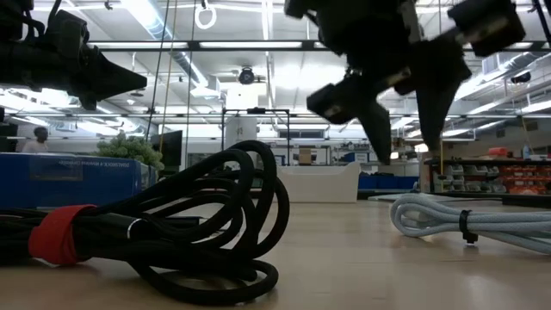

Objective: Pick and place USB-C Cables
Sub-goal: Put the light blue USB cable into the white bin

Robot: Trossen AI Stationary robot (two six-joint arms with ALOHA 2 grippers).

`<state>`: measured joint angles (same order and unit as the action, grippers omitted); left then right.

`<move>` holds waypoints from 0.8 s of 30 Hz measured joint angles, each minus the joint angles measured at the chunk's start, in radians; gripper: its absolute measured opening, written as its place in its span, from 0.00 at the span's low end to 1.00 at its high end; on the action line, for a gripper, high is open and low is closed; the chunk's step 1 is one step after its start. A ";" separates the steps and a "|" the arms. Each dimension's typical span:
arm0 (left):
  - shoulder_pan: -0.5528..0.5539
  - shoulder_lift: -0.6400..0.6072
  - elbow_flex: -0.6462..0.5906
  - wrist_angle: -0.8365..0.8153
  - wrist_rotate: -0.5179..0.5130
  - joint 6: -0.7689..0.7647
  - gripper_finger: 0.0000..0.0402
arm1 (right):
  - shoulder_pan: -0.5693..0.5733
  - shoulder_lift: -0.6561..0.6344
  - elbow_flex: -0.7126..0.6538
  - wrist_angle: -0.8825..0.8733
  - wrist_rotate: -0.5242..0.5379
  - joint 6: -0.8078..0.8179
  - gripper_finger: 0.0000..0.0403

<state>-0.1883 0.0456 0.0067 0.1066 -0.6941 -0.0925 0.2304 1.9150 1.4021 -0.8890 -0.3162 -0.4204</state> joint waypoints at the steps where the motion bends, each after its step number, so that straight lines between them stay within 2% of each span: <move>1: 0.000 0.000 0.000 0.000 0.000 0.000 0.11 | 0.001 0.014 0.000 0.005 0.001 -0.005 0.46; 6: 0.000 0.000 0.000 0.000 0.000 0.001 0.11 | 0.006 0.065 0.000 0.045 0.008 -0.044 0.45; 14: 0.000 0.000 0.000 -0.001 0.000 0.000 0.11 | 0.024 0.081 0.000 0.104 0.000 -0.151 0.37; 24: 0.000 0.000 0.000 -0.003 0.000 0.000 0.11 | 0.028 0.081 -0.089 0.203 -0.018 -0.158 0.29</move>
<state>-0.1883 0.0456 0.0065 0.1040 -0.6941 -0.0925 0.2588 1.9957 1.3129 -0.6857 -0.3344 -0.5788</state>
